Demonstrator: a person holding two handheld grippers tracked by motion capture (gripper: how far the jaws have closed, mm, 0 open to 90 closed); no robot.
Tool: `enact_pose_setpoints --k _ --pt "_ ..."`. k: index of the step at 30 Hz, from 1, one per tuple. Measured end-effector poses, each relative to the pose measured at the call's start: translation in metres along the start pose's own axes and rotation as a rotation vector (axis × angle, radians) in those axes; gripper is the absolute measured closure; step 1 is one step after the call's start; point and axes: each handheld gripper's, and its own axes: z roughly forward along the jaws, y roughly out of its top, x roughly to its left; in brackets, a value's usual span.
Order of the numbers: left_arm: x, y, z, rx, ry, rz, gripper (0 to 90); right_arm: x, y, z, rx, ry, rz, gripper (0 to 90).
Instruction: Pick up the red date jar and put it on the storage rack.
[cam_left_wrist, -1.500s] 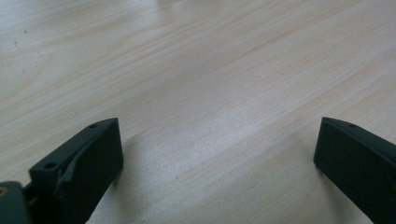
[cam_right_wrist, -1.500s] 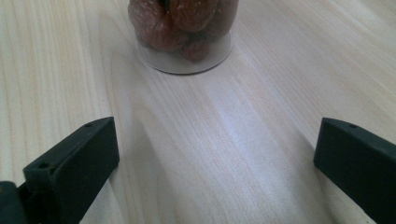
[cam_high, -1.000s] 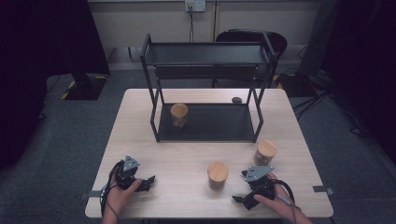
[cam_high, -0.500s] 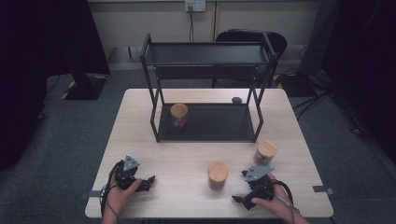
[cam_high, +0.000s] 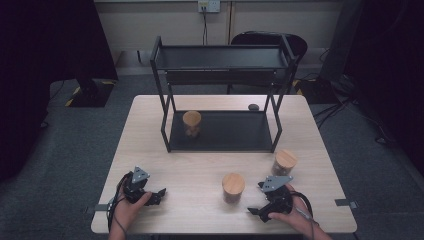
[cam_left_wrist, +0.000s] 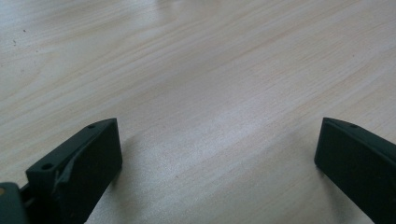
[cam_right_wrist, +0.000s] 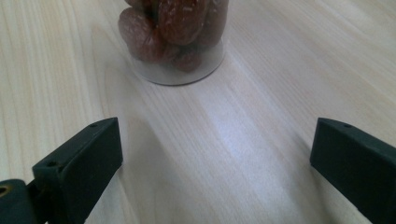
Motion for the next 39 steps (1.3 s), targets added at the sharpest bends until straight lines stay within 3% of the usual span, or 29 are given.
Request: enact_pose_setpoints --k 17,24,30,39 --pt "0.0 0.0 0.0 0.0 -0.001 0.001 0.4 0.01 0.027 0.014 -0.019 0.041 -0.021 1.4" --pt "0.0 0.0 0.0 0.0 -0.002 0.002 0.4 0.008 0.033 0.018 -0.046 0.056 -0.004 1.5" --pt "0.0 0.0 0.0 0.0 -0.002 0.003 0.4 0.011 0.038 0.022 -0.083 0.089 0.01 5.9" --pt "0.0 0.0 0.0 0.0 -0.002 0.003 0.4 0.015 0.048 0.026 -0.137 0.082 0.013 13.6"
